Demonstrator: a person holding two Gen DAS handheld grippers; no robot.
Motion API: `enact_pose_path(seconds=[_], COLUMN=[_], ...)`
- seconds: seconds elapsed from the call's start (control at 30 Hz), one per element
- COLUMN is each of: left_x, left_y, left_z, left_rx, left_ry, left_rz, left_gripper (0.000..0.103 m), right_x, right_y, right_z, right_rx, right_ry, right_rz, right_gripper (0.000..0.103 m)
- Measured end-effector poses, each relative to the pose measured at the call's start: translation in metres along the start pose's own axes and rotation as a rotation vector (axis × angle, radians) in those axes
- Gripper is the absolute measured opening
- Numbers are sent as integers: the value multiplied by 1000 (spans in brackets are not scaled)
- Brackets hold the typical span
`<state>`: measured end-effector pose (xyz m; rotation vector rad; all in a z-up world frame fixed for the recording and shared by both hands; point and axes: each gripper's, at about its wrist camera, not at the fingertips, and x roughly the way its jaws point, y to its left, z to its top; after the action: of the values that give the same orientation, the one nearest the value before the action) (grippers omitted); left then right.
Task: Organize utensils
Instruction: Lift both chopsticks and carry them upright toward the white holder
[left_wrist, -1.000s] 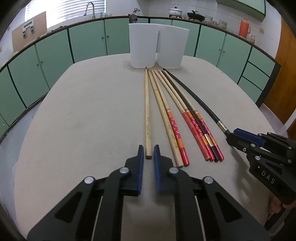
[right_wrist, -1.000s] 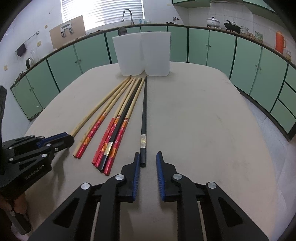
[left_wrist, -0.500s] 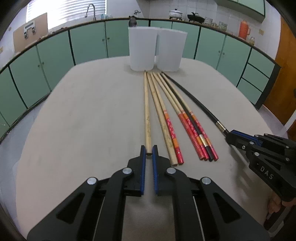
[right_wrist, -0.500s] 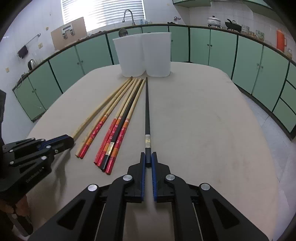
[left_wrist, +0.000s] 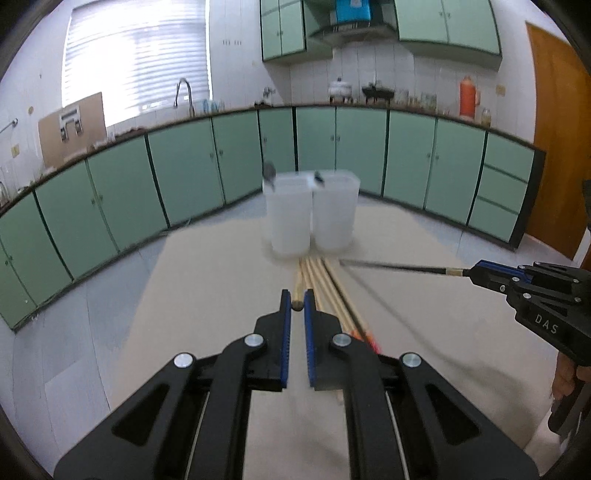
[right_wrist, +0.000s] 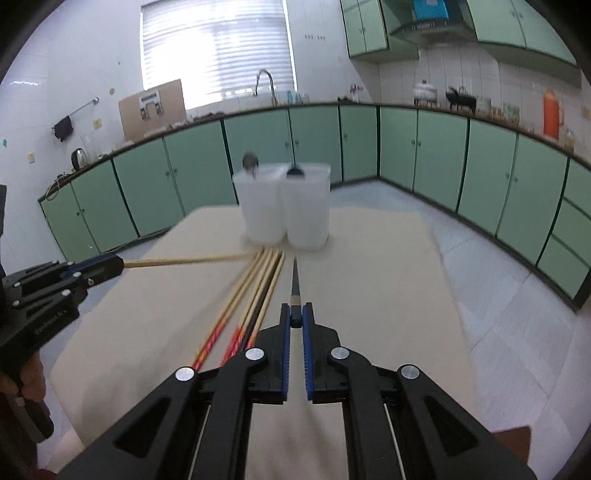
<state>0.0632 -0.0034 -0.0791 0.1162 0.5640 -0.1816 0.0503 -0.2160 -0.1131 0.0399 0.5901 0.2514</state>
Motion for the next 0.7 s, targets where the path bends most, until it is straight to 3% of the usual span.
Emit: enact_pose_path(seconds=[0.3, 0.7], left_x=[-16, -10], left_y=[-2, 2], left_z=[56, 98], left_rx=[4, -9], left_ry=[-96, -116], left_rz=[-52, -110], left_gripper=[6, 6], right_x=[-18, -2], right_y=[-8, -16], right_z=[66, 118], right_rx=[-41, -71], right_ry=[-79, -13], right_rz=[53, 153], right_gripper=[6, 6])
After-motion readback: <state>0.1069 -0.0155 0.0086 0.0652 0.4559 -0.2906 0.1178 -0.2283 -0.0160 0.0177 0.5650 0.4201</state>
